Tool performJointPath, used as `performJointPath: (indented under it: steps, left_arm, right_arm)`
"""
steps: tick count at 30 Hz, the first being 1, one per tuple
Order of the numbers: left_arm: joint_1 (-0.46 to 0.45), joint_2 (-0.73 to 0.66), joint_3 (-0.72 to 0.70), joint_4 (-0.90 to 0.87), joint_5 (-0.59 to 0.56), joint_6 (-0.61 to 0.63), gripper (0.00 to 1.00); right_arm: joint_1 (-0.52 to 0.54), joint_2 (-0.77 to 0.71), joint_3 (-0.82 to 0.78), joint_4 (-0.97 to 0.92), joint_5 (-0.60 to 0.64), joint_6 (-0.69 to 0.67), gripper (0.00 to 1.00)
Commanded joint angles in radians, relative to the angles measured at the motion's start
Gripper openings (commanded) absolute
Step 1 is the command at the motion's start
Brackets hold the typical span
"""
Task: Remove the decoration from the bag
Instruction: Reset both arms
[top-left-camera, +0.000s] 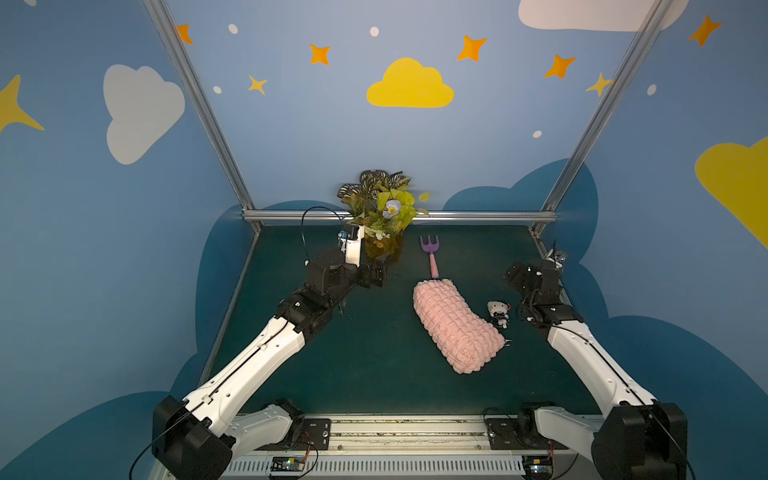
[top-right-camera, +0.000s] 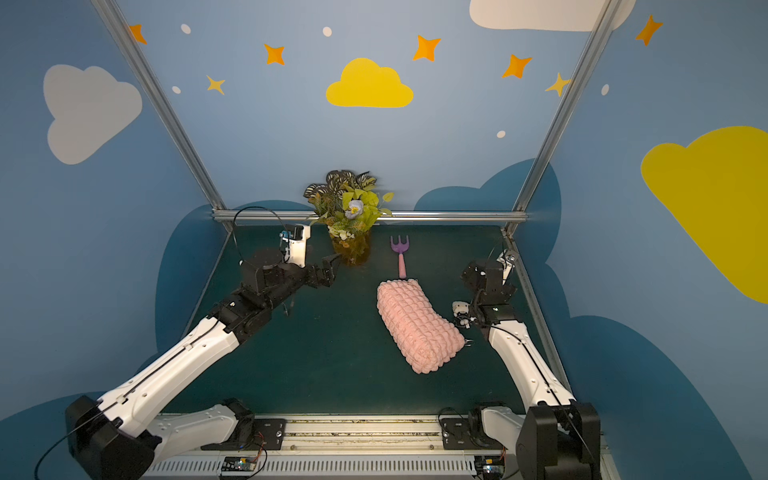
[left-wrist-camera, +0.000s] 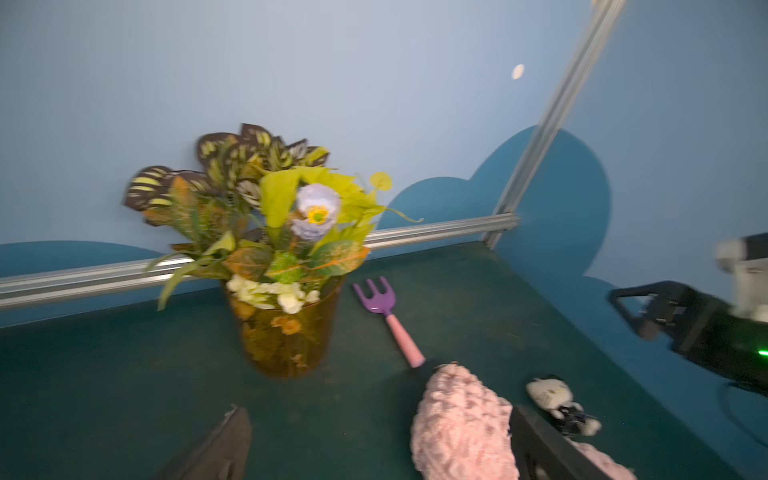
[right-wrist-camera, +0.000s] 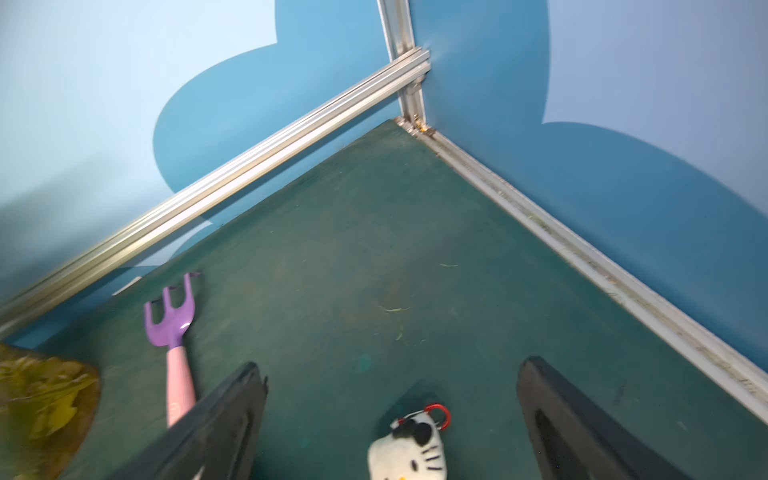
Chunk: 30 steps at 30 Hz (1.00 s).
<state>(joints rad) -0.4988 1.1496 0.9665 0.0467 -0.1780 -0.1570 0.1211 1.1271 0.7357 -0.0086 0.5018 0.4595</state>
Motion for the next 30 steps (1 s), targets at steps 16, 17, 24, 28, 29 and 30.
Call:
performJointPath:
  steps: [16, 17, 24, 28, 29, 30]
  left_arm:
    - [0.268, 0.116, -0.545, 0.58, -0.257, 0.145, 1.0]
    - [0.271, 0.12, -0.546, 0.594, -0.243, 0.156, 1.0]
    - [0.301, 0.059, -0.588, 0.569, -0.197, 0.212, 1.0]
    - [0.319, 0.064, -0.621, 0.605, -0.174, 0.207, 1.0]
    - [0.323, 0.082, -0.623, 0.619, -0.171, 0.205, 1.0]
    - [0.326, 0.102, -0.619, 0.631, -0.17, 0.203, 1.0]
  right_arm:
    - [-0.118, 0.203, -0.322, 0.542, -0.122, -0.329, 0.98]
    - [-0.121, 0.228, -0.348, 0.648, -0.137, -0.295, 0.98]
    - [-0.106, 0.384, -0.355, 0.856, -0.321, -0.41, 0.97]
    - [-0.101, 0.335, -0.294, 0.651, -0.3, -0.376, 0.97]
    - [-0.096, 0.339, -0.296, 0.651, -0.29, -0.381, 0.97]
    - [-0.095, 0.336, -0.295, 0.65, -0.286, -0.383, 0.98]
